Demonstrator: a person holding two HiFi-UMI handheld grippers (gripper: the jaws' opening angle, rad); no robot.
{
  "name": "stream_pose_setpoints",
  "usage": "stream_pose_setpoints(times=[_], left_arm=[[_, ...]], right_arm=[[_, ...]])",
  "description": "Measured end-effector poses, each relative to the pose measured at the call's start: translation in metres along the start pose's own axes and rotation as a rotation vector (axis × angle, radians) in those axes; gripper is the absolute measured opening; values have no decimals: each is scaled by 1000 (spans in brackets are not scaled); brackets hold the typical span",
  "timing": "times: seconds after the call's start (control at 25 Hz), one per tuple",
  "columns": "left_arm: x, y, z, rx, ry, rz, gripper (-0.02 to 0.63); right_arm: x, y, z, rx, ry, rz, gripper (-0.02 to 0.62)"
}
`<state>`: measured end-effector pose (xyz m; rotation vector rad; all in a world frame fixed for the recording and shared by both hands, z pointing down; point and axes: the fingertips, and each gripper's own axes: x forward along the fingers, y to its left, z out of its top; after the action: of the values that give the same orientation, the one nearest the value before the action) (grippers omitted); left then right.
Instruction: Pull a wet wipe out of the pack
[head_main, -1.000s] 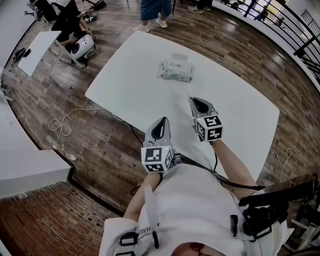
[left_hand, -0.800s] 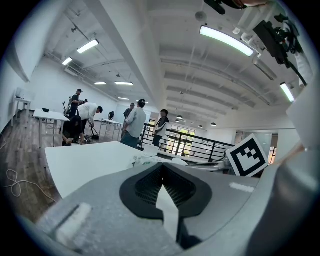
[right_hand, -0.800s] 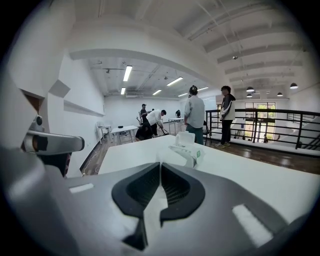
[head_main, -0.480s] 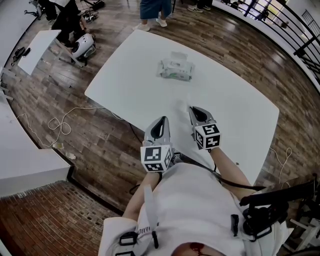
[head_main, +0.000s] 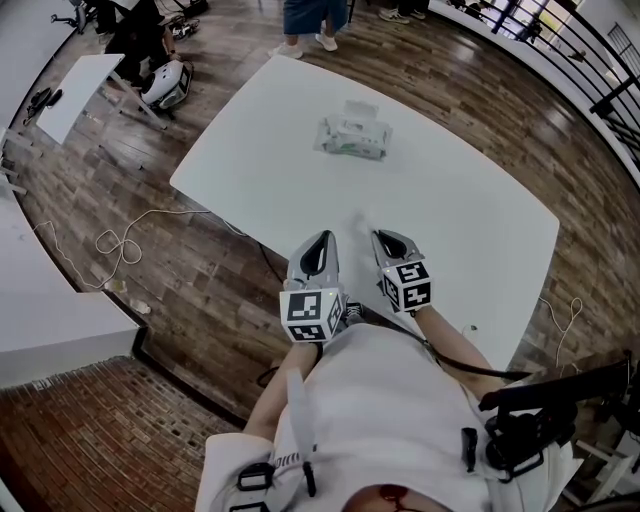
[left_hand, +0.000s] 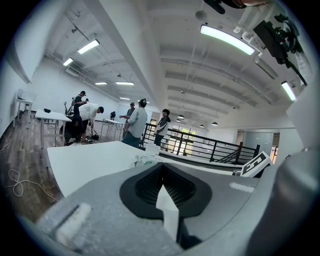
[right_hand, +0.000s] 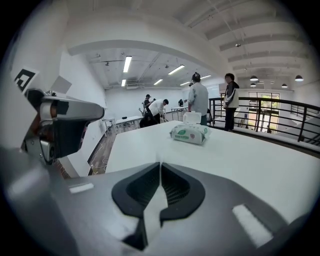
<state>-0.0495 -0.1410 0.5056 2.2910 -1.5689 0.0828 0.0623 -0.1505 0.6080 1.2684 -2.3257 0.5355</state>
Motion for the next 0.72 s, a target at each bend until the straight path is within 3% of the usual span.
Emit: stream_pose_setpoints(times=[0.72], left_arm=[[-1, 3, -2, -5, 8, 8, 2]], right_arm=[[10, 10, -49, -28, 151, 13, 15]])
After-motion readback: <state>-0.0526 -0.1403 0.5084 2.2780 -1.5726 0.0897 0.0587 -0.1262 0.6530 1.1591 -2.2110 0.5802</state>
